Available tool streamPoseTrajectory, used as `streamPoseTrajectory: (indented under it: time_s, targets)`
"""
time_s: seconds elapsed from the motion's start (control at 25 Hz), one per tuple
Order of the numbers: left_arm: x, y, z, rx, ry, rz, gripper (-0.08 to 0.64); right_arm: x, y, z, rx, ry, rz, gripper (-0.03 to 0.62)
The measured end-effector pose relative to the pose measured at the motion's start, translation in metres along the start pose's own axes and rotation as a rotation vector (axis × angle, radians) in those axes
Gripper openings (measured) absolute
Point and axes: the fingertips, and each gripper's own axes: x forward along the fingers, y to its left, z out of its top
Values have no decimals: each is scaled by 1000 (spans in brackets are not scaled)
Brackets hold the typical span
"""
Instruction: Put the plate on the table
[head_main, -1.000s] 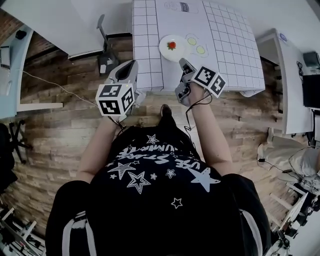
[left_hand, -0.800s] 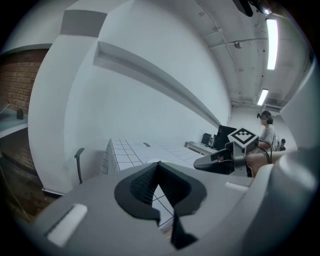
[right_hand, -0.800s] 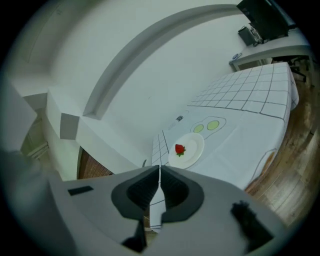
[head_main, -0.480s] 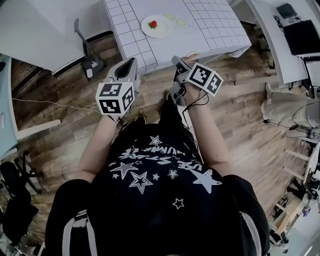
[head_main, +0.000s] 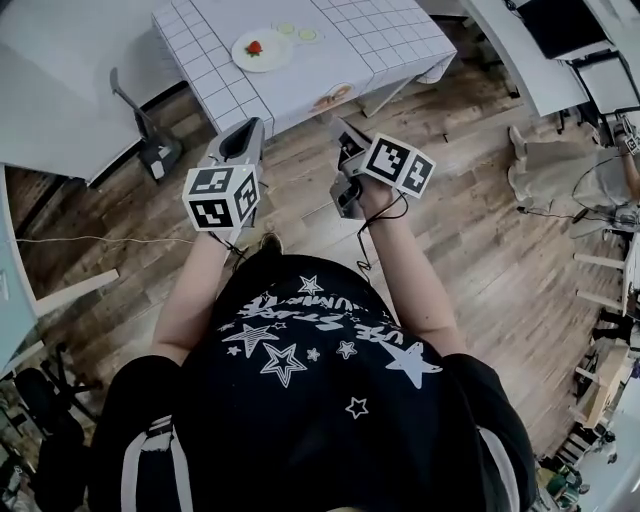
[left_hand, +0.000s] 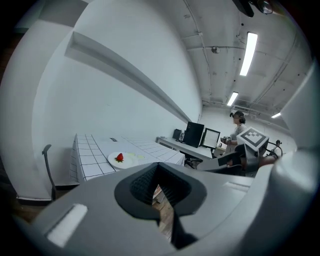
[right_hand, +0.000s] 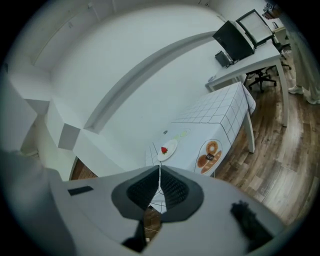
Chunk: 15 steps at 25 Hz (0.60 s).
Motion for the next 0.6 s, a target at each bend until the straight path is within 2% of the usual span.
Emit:
streamPoseTrajectory:
  time_s: [0.28,0.6]
  targets:
    - [-18,-48,1,19,-16,-12,9,-42,11,-7,-58,5,50,17]
    - [-76,-81,-27,32,-3,31,9,-97,14,-45,-41,10,85,15]
